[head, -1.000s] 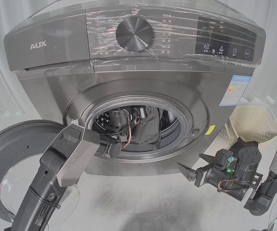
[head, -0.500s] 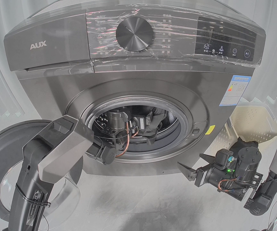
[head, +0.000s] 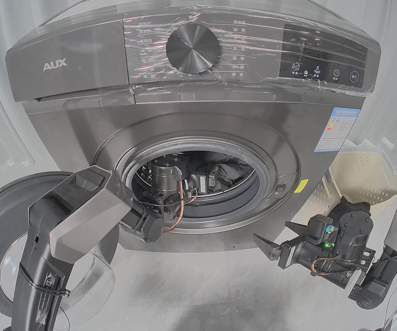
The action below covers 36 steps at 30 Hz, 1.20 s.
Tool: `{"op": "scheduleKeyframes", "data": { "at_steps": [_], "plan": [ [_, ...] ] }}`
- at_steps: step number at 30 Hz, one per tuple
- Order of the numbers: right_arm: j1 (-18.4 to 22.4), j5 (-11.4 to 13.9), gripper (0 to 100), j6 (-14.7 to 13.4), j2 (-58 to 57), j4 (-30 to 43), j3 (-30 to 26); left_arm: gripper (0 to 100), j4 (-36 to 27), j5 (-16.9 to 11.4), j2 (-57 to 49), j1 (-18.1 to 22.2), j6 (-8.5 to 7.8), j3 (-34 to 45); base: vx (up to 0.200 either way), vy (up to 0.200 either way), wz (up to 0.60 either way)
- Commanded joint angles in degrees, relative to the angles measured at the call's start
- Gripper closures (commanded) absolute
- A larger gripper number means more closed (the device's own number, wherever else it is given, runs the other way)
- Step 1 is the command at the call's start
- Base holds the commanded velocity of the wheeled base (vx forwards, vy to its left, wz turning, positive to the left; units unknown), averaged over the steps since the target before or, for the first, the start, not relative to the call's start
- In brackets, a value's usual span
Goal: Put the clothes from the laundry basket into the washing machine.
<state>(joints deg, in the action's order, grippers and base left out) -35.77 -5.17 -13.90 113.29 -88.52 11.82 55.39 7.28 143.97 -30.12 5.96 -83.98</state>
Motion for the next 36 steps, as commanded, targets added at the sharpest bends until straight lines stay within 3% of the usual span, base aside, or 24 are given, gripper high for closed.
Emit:
{"op": "scheduleKeyframes", "data": {
  "at_steps": [1, 6, 13, 27, 32, 33, 36],
  "plan": [
    [0.0, 0.0, 0, 0.0, 0.5, -0.1, 0.0, 0, 0.4, -0.9, -0.4, -0.3, -0.95, 3.0, 0.000, 0.000, 0.00],
    [-0.1, 0.0, 0, 0.0, 0.6, -0.1, 0.0, 0, 1.1, -3.0, -1.3, -1.3, -2.45, 7.5, 0.000, 0.000, 0.00],
    [-0.2, 0.0, 0, 0.0, 0.6, -0.1, -0.1, 0, 1.7, -4.8, -0.8, -2.9, -2.62, 7.0, 0.000, 0.000, 0.00],
    [-0.3, 0.0, 0, -0.1, 0.8, -0.1, 0.0, 0, 2.9, -4.2, 12.7, -2.5, -2.45, -11.1, 0.000, 0.000, 0.00],
    [-0.4, 0.0, 0, -0.1, 0.8, -0.1, 0.1, 0, 2.7, -4.1, 14.7, -2.4, -2.62, -12.5, 0.000, 0.000, 0.00],
    [-0.4, 0.0, 0, -0.1, 0.9, -0.1, 0.1, 100, 2.7, -4.0, 15.1, -2.4, -2.62, -12.7, 0.000, 0.000, 0.00],
    [-0.3, 0.0, 0, -0.1, 1.1, -0.1, 0.1, 100, 2.8, -4.0, 15.5, -2.2, -3.06, -13.4, 0.000, 0.000, 0.00]
  ]
}}
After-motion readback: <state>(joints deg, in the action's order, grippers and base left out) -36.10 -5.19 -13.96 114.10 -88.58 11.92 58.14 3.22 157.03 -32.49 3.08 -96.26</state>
